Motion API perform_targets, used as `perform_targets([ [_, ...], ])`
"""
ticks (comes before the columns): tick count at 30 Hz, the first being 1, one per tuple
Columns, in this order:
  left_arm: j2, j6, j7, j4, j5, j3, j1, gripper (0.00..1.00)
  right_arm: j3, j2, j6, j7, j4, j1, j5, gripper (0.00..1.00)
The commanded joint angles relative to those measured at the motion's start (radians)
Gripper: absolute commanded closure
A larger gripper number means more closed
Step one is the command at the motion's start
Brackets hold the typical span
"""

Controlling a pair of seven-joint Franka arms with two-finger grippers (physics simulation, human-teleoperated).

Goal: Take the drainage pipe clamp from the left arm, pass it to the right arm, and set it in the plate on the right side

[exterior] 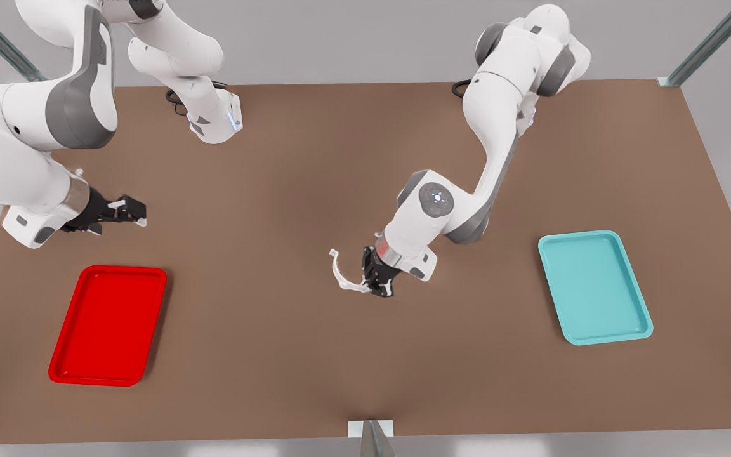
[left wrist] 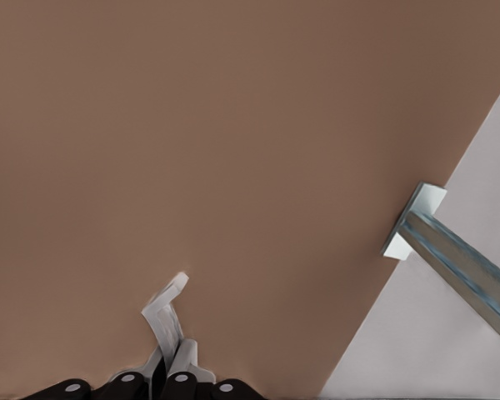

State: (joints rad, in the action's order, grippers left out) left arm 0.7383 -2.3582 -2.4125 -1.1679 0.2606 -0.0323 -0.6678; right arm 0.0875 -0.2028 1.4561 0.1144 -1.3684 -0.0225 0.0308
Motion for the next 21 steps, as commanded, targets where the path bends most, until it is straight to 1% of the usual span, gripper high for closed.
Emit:
perform_targets([
  [1, 0.010, -0.219, -1.033, 0.007, -0.001, 0.002, -0.021, 0.79, 0.032, -0.026, 0.055, -0.015, 0.000, 0.013, 0.024, 0.00],
  [3, 0.026, -0.246, -1.014, 0.007, -0.003, 0.012, -0.038, 0.79, 0.081, -0.047, 0.116, -0.016, 0.000, 0.029, 0.024, 0.00],
  [5, 0.030, -0.250, -0.915, 0.007, -0.003, 0.012, -0.059, 0.79, 0.083, -0.078, 0.193, -0.021, -0.003, 0.090, 0.020, 0.00],
  [8, 0.038, -0.262, -0.892, 0.007, -0.003, 0.028, -0.058, 0.79, 0.084, -0.106, 0.323, -0.021, -0.055, 0.138, 0.017, 0.00],
  [9, 0.047, -0.263, -0.890, 0.005, -0.003, 0.057, -0.052, 0.79, 0.106, -0.104, 0.371, -0.021, -0.083, 0.144, 0.017, 0.00],
  [12, 0.082, -0.260, -0.893, 0.007, 0.020, 0.115, -0.045, 0.79, 0.118, -0.106, 0.386, -0.021, -0.090, 0.173, 0.015, 0.00],
  [21, 0.095, -0.256, -0.905, 0.005, 0.043, 0.126, -0.044, 0.79, 0.118, -0.159, 0.498, -0.022, -0.104, 0.265, 0.017, 0.00],
])
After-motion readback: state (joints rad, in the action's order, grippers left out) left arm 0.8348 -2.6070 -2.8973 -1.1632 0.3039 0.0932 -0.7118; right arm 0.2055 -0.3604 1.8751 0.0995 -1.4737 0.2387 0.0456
